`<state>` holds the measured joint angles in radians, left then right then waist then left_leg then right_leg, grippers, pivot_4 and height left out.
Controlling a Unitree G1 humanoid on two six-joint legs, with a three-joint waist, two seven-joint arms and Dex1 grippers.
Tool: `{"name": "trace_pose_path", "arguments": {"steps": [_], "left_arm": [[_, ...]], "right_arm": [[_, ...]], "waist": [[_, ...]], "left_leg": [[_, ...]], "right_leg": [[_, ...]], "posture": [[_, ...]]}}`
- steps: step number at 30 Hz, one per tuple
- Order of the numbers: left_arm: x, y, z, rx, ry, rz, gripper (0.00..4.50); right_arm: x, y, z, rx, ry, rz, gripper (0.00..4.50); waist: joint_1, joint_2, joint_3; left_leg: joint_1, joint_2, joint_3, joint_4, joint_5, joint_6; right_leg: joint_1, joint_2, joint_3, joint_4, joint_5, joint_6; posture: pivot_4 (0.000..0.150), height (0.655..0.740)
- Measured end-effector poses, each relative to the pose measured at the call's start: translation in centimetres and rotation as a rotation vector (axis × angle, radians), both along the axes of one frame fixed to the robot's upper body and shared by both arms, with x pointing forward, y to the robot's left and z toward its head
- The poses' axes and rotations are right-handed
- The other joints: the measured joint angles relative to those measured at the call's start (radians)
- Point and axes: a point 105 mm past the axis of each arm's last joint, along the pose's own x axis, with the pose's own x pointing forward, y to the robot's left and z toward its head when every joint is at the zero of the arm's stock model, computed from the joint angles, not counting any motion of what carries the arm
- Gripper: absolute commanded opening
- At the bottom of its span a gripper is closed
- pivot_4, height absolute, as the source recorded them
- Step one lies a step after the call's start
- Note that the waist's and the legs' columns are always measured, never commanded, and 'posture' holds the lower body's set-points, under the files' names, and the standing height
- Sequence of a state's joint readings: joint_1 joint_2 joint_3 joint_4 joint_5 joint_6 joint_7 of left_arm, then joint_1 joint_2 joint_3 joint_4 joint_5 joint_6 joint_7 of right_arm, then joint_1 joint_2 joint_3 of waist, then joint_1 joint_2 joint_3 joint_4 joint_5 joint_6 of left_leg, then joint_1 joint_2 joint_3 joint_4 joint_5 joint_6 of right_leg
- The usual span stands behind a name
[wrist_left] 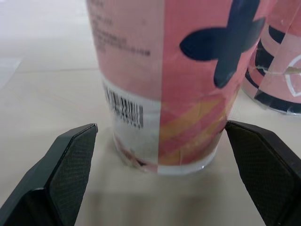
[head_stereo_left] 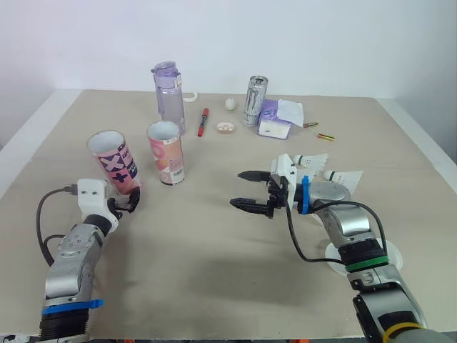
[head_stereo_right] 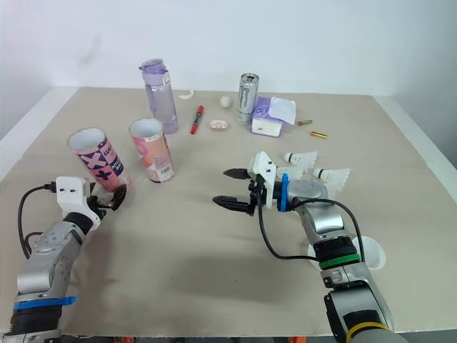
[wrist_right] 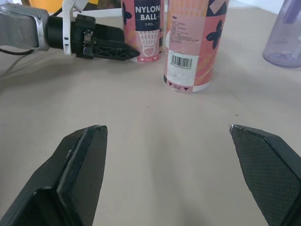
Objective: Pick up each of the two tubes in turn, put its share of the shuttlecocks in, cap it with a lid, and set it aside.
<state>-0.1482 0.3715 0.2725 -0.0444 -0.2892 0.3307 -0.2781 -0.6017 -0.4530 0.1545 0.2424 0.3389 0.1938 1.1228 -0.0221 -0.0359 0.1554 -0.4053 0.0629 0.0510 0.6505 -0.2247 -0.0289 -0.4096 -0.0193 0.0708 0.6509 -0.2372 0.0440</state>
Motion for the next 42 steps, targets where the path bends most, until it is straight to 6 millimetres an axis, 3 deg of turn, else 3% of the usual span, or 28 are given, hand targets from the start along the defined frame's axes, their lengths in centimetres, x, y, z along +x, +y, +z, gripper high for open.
{"name": "trace_pose_path", "arguments": {"steps": [15,32,34,35,36,39,42], "left_arm": [[3.1,0.3,0.6,0.083,-0.04,-0.132,4.5],[4.0,0.4,0.1,-0.014,-0.06,-0.199,4.5],[4.0,0.3,0.1,-0.012,-0.064,-0.207,4.26],[4.0,0.3,0.1,-0.008,-0.071,-0.214,3.62],[4.0,0.3,0.2,-0.006,-0.074,-0.215,3.3],[4.0,0.3,0.2,-0.004,-0.078,-0.214,2.93],[4.0,0.4,0.2,0.001,-0.082,-0.212,2.93]], "right_arm": [[-0.1,-0.1,0.5,-0.001,-0.024,-0.025,4.46],[-0.2,-0.6,0.7,-0.022,-0.031,-0.034,4.46],[-0.2,-0.6,0.6,-0.023,-0.03,-0.035,4.49],[-0.2,-0.6,0.6,-0.023,-0.03,-0.035,4.5],[-0.2,-0.6,0.6,-0.023,-0.029,-0.035,4.5],[-0.2,-0.6,0.6,-0.023,-0.029,-0.035,4.5],[-0.3,-0.7,0.6,-0.023,-0.027,-0.036,4.5]], "waist": [[0.0,0.0,0.0],[0.0,0.0,0.0],[0.0,0.0,0.0],[0.0,0.0,0.0],[0.0,0.0,0.0],[0.0,0.0,0.0],[0.0,0.0,0.0]], "left_leg": [[-0.001,0.0,0.0,0.0,0.0,0.0],[-0.002,0.0,0.0,0.0,0.0,0.0],[-0.002,0.0,0.0,0.0,0.0,0.0],[-0.002,0.0,0.0,0.0,0.0,0.0],[-0.002,0.0,0.0,0.0,0.0,0.0],[-0.002,0.0,0.0,0.0,0.0,0.0],[-0.002,0.0,0.0,0.0,0.0,0.0]], "right_leg": [[-0.001,0.0,0.0,0.0,0.0,0.0],[-0.001,0.0,0.0,0.0,0.0,0.001],[-0.001,0.0,0.0,0.0,0.0,0.001],[-0.001,0.0,0.0,0.0,0.0,0.001],[-0.001,0.0,0.0,0.0,0.0,0.001],[-0.001,0.0,0.0,0.0,0.0,0.001],[-0.001,0.0,0.0,0.0,0.0,0.001]], "posture": [[0.15,0.74],[0.15,0.74],[0.15,0.74],[0.15,0.74],[0.15,0.74],[0.15,0.74],[0.15,0.74]]}}
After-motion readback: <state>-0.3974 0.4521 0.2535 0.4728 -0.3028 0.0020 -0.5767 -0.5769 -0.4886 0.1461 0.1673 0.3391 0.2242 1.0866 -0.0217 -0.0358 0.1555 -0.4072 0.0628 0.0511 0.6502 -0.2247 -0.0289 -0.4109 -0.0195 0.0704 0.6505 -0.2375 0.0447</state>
